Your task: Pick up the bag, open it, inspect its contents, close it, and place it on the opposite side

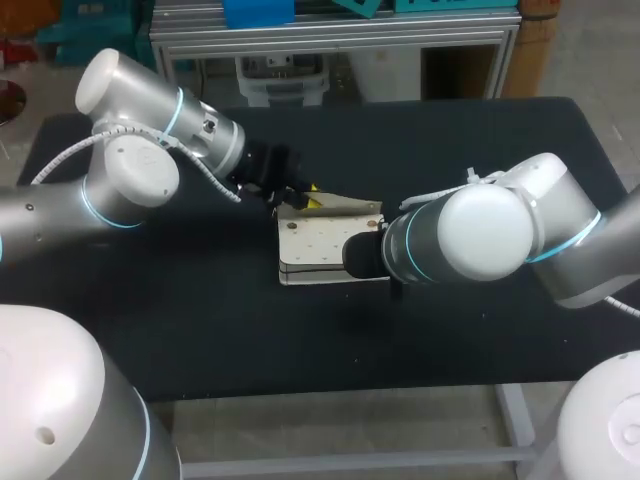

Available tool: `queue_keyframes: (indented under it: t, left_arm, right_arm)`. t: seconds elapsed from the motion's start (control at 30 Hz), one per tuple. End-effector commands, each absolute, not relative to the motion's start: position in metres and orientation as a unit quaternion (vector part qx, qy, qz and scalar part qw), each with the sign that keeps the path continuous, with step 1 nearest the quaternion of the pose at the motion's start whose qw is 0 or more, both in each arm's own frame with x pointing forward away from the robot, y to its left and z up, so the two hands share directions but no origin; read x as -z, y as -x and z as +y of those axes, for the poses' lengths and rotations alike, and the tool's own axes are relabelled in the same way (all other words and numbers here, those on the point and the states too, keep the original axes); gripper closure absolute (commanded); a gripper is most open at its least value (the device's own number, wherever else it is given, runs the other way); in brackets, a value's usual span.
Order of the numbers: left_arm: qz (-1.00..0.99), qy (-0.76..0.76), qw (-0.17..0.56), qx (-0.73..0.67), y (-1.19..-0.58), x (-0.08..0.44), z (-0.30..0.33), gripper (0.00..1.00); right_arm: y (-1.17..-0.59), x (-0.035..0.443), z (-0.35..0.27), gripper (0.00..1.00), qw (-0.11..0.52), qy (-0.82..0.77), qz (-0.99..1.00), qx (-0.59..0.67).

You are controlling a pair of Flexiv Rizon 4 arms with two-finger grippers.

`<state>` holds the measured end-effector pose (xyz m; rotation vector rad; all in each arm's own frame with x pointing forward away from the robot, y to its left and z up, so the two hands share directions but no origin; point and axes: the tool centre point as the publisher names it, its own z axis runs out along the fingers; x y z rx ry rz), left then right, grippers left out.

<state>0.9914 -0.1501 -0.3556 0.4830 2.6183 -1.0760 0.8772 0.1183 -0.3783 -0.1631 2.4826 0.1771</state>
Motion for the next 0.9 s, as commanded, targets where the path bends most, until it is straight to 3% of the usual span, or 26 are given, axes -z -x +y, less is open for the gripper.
queue_keyframes:
  t: [0.03, 0.2, 0.23, 0.27, 0.3, 0.9]
  left_arm:
    - [0.904, -0.167, 0.130, 0.372, -0.992, 0.352, -0.149, 1.00]
    - [0.902, -0.163, 0.136, 0.376, -0.989, 0.345, -0.149, 1.00]
    - [0.902, -0.162, 0.137, 0.377, -0.989, 0.344, -0.149, 1.00]
    - [0.901, -0.160, 0.139, 0.379, -0.988, 0.342, -0.149, 1.00]
    - [0.900, -0.157, 0.142, 0.381, -0.988, 0.340, -0.149, 1.00]
    - [0.888, -0.093, 0.193, 0.407, -0.991, 0.275, -0.148, 1.00]
  right_arm:
    - [-0.875, 0.384, 0.115, 1.00, 0.351, 0.061, 0.931, -0.074]
    - [-0.873, 0.377, 0.115, 1.00, 0.349, 0.054, 0.933, -0.067]
    - [-0.872, 0.375, 0.116, 0.73, 0.348, 0.054, 0.933, -0.068]
    - [-0.871, 0.373, 0.116, 0.40, 0.346, 0.054, 0.934, -0.069]
    - [-0.869, 0.369, 0.116, 0.00, 0.345, 0.050, 0.935, -0.068]
    - [-0.834, 0.303, 0.113, 0.00, 0.370, 0.064, 0.923, -0.087]
